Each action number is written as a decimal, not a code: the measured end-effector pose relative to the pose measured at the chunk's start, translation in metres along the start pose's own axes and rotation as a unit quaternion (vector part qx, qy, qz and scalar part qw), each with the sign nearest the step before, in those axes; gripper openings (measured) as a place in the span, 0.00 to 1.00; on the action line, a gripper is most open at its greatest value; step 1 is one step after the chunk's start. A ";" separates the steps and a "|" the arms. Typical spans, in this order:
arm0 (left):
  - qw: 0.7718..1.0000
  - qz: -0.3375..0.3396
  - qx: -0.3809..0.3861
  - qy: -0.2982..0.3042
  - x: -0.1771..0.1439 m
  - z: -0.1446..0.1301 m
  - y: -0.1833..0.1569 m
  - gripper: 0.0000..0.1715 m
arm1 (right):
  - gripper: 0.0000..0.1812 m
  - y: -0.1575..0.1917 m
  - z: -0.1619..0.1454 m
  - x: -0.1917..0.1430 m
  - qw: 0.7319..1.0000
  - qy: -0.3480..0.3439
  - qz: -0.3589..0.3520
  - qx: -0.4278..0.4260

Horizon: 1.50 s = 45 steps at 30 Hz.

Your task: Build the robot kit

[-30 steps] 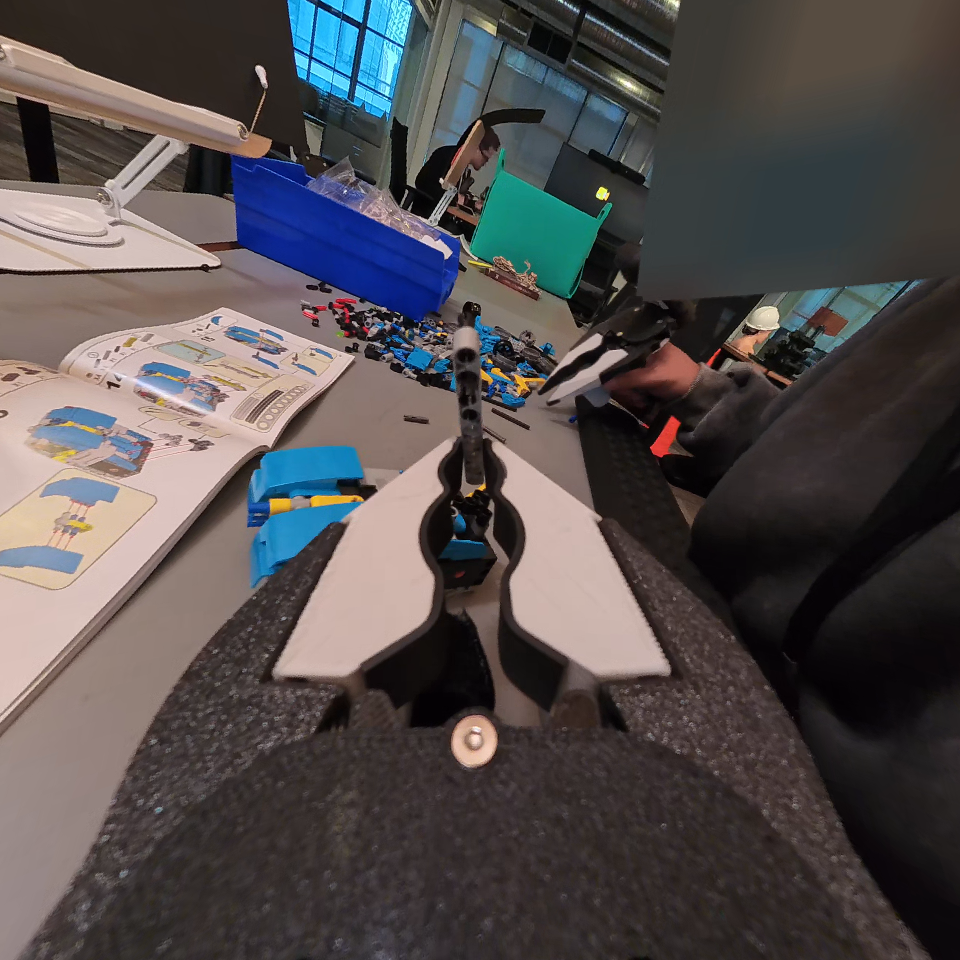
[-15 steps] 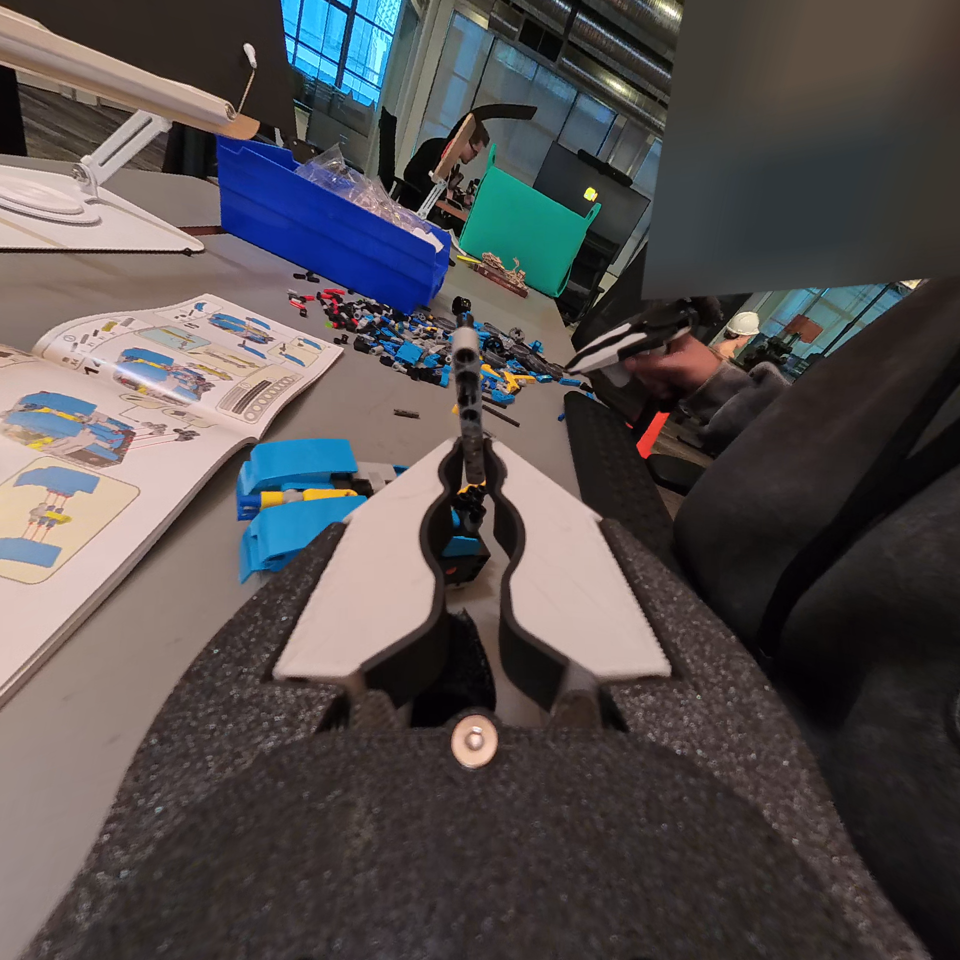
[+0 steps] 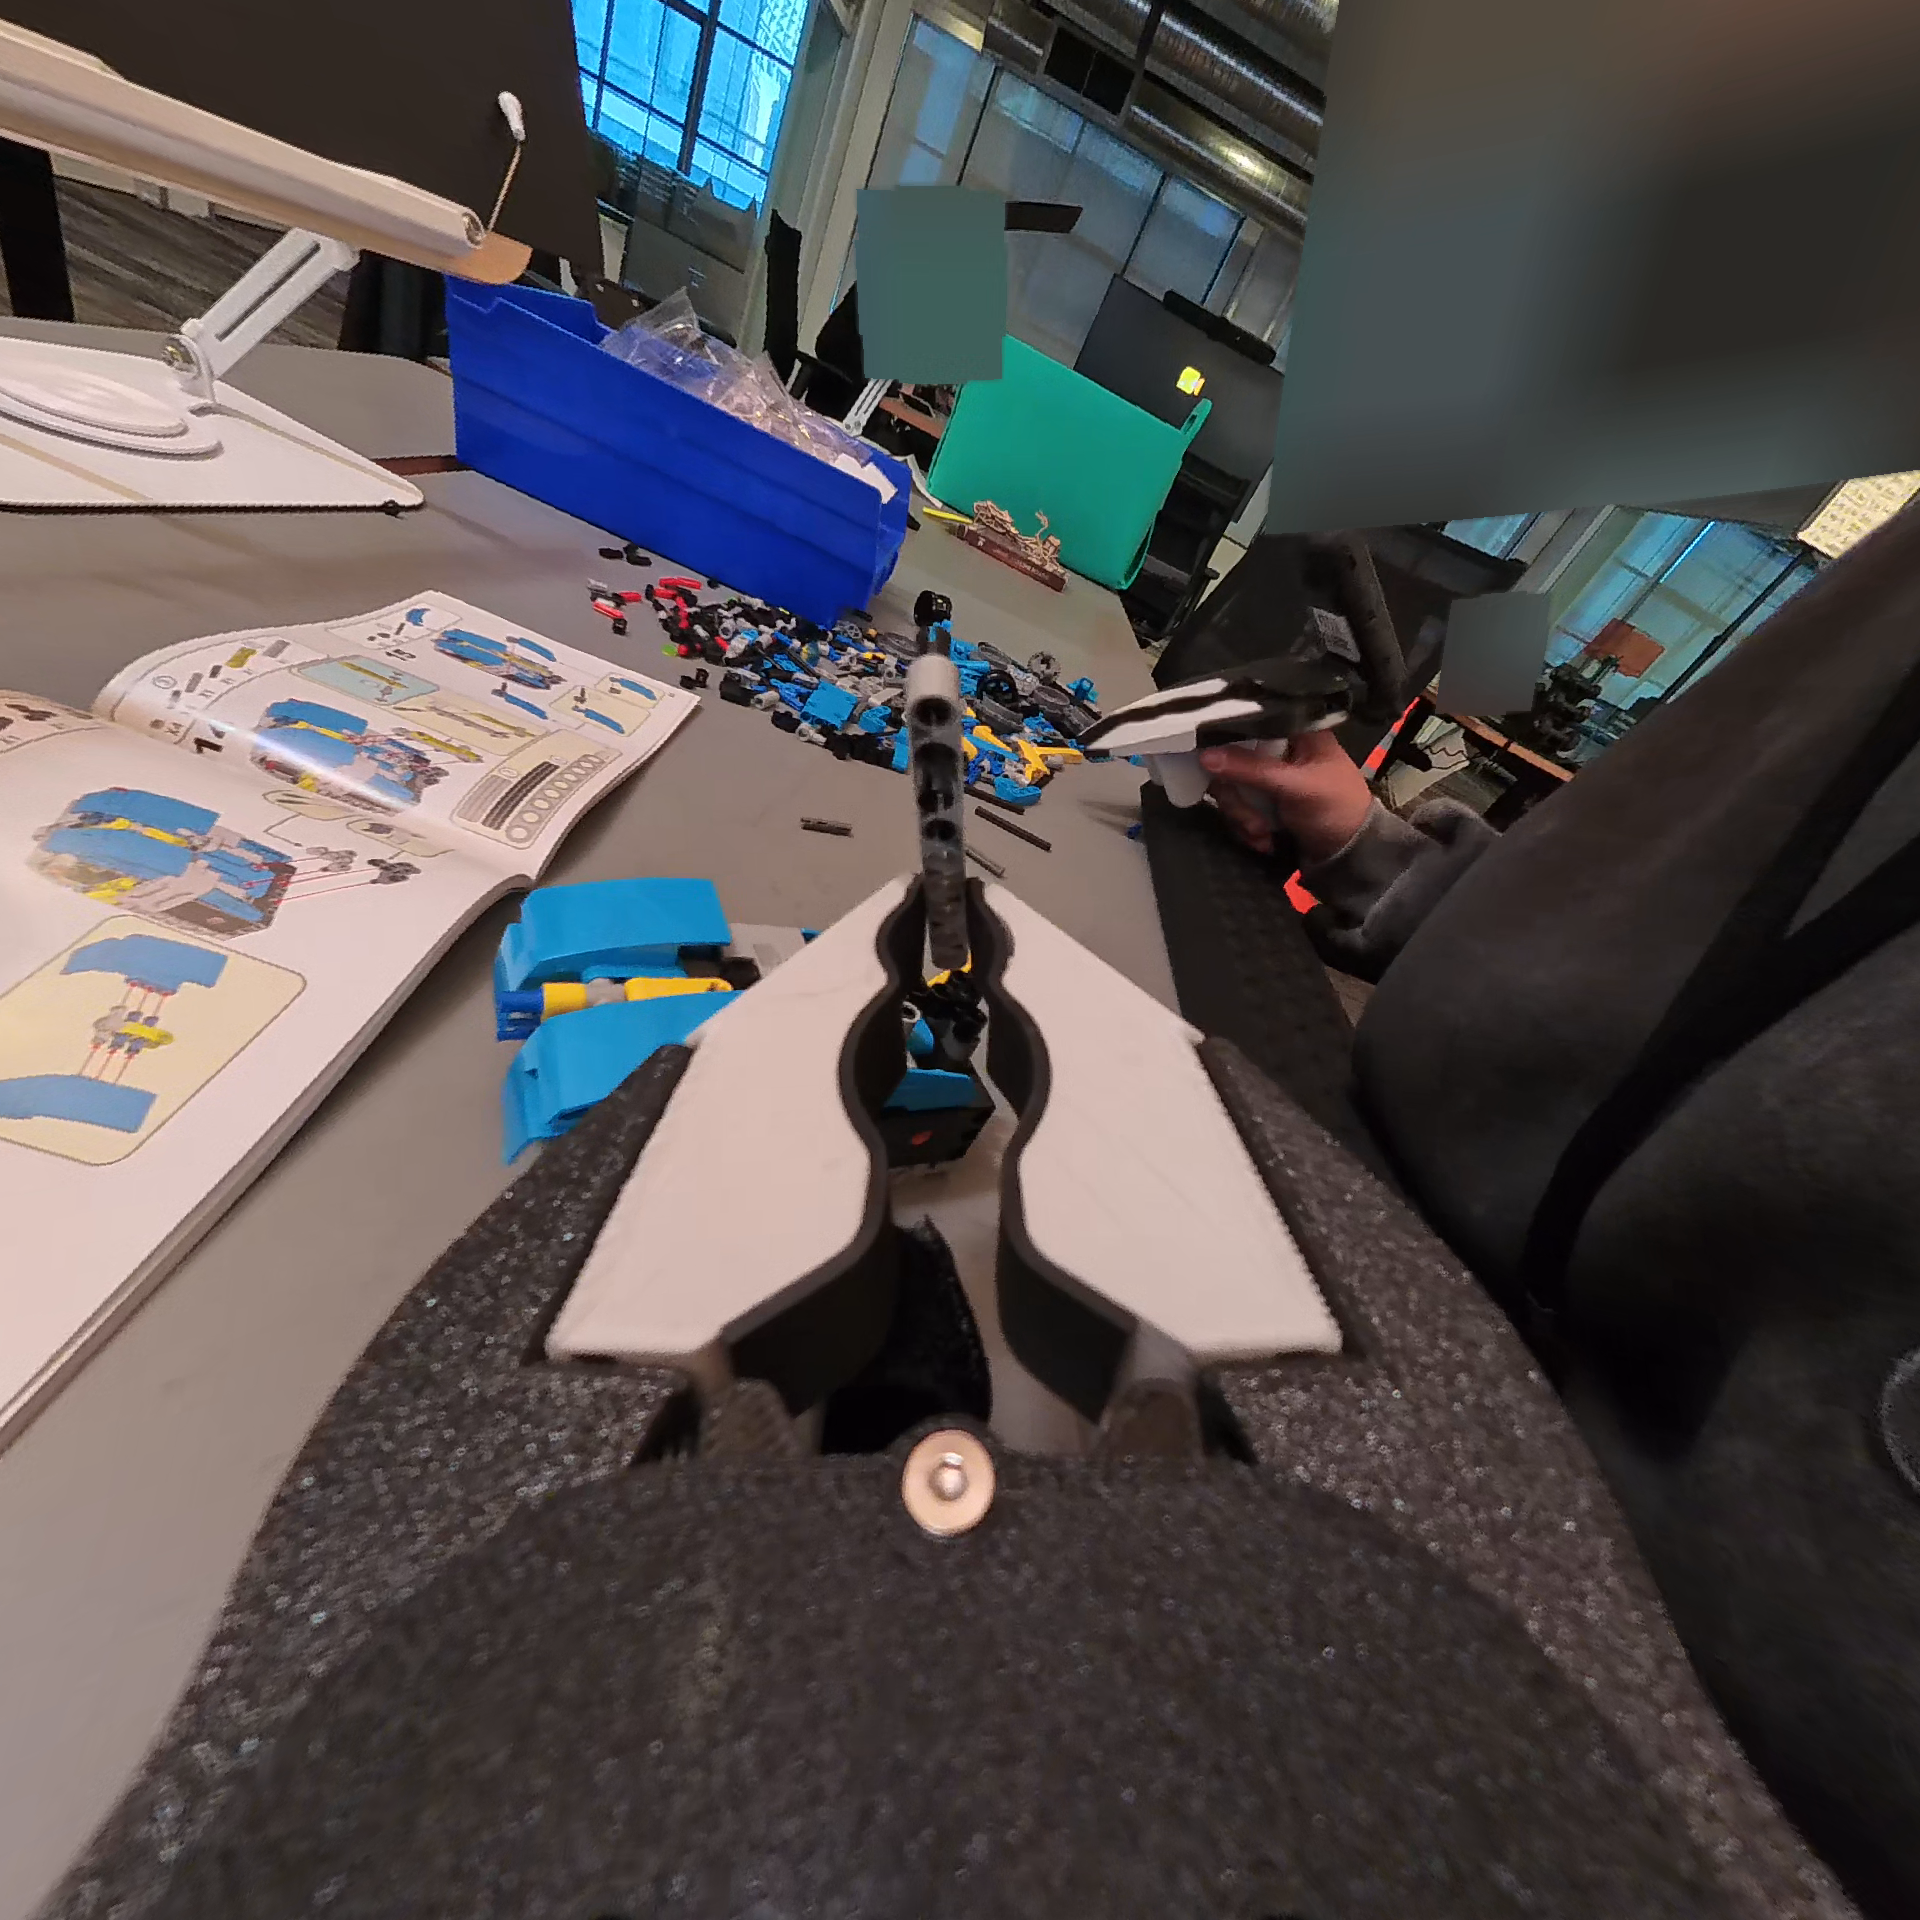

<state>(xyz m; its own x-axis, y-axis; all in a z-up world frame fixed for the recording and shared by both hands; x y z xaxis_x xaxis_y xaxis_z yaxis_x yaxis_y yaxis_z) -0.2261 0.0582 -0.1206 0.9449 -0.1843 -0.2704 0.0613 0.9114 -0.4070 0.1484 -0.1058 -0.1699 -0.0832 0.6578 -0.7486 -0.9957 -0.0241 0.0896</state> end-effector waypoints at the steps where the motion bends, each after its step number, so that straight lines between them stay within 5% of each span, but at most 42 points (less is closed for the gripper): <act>1: 1.000 -0.001 -0.002 -0.001 0.000 0.000 0.000 0.04 | 0.08 0.001 -0.001 0.000 1.000 0.000 -0.010 -0.008; 14: 0.999 -0.025 -0.022 -0.010 -0.001 0.001 -0.002 0.04 | 0.08 -0.001 0.000 -0.004 1.000 -0.017 -0.003 -0.005; 20: 0.999 -0.025 -0.022 -0.009 -0.001 0.001 -0.002 0.04 | 0.19 -0.014 0.004 -0.014 0.998 -0.043 -0.041 0.023; 26: 0.999 -0.024 -0.022 -0.010 0.000 0.000 -0.002 0.04 | 0.23 -0.061 0.035 -0.047 0.986 -0.133 -0.095 0.028; 31: 1.000 -0.021 -0.014 -0.004 0.001 0.000 -0.003 0.04 | 0.19 -0.085 0.066 -0.050 0.988 -0.148 -0.035 0.043; 38: 1.000 -0.021 -0.015 -0.004 0.001 0.000 -0.003 0.04 | 0.14 -0.055 0.119 0.009 0.996 -0.090 0.026 -0.004; 45: 0.999 -0.025 -0.020 -0.007 -0.001 0.000 -0.002 0.04 | 0.19 -0.019 0.176 0.101 0.995 0.005 0.004 -0.095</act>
<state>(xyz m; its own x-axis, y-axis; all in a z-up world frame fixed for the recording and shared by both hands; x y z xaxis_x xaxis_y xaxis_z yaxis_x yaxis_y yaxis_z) -0.2273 0.0565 -0.1196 0.9455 -0.2240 -0.2363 0.0960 0.8853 -0.4550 0.1658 0.0936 -0.1314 -0.0908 0.6500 -0.7545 -0.9847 -0.1716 -0.0293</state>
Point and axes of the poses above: each gripper's, where its closed fingertips meet, x out along the fingers, z out of its top, y = z × x across the jaws, the point moved 4 cm from there along -x, back along the fingers, and after that the axes turned 15 degrees about y, right-handed, at the moved point
